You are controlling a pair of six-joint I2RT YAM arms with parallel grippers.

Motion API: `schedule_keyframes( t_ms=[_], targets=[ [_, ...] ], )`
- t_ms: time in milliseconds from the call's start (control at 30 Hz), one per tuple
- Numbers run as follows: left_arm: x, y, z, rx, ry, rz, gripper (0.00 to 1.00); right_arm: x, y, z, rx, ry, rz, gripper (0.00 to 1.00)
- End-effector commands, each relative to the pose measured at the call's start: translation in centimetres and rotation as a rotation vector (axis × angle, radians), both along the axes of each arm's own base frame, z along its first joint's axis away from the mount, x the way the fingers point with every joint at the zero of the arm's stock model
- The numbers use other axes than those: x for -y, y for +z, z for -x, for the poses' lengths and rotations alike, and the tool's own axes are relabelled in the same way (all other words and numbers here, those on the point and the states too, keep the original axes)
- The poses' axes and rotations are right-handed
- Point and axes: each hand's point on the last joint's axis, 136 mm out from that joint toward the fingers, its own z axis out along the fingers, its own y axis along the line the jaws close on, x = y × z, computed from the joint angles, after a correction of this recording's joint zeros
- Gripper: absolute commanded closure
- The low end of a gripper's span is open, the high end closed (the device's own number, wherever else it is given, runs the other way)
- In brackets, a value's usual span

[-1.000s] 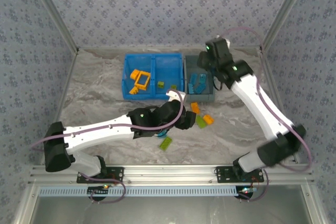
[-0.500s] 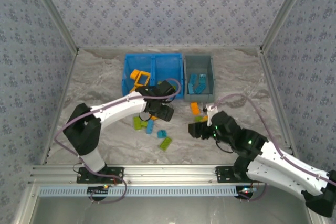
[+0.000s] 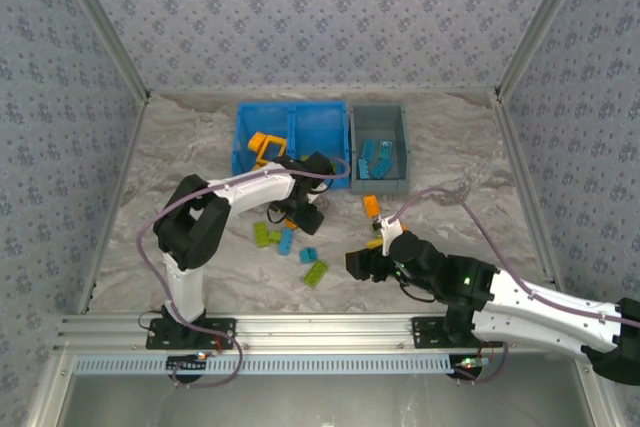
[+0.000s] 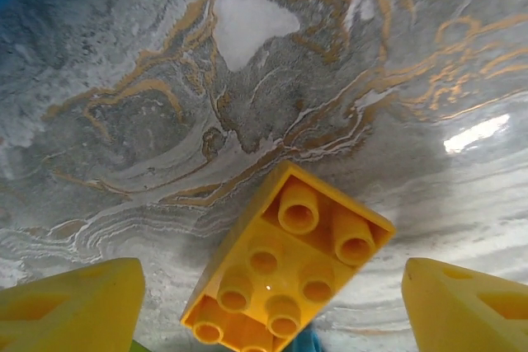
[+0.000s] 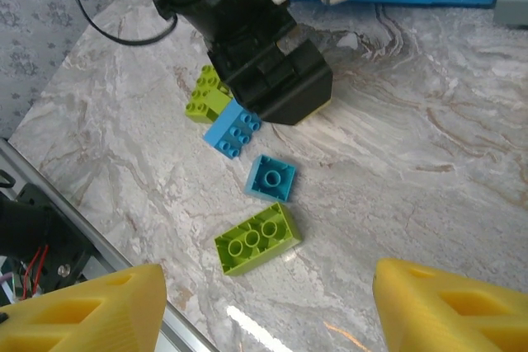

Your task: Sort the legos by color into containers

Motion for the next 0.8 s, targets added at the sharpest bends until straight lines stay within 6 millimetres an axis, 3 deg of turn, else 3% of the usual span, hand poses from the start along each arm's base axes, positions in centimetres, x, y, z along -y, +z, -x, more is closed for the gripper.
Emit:
schedule_keyframes(
  t_ms=[0,133,367,467,567,667,767],
  targets=[
    [0.1,-0.4,-0.1,-0.020,-0.026,-0.008,0.24,-0.3,1.7,-0.5,0.029,-0.025,-0.037,0.30],
    [0.0,-0.9,-0.1,-0.006,-0.015,-0.001,0.46,-0.2,1.4,-0.6,0.025,-0.035,-0.036,0.30],
    [0.3,0.7,-1.1,0.085,-0.007,0.034,0.63,-0.1,1.7,-0.8,0.032,-0.047,-0.036,0.30],
    [0.5,3.3,-1.8,0.165,0.006,0.049,0.65,-0.1,1.8,-1.0,0.045,-0.048,-0.028,0.30],
    [0.1,7.3,-2.3,0.257,0.048,0.088,0.65,-0.6,2.4,-1.3,0.072,-0.035,-0.017,0.31],
    [-1.5,11.3,-2.5,0.355,0.102,0.119,0.65,-1.8,4.0,-1.8,0.138,-0.006,-0.025,0.31],
    [-3.7,13.5,-3.2,0.408,0.166,0.145,0.64,-3.9,6.2,-2.5,0.233,0.032,-0.047,0.30]
  ],
)
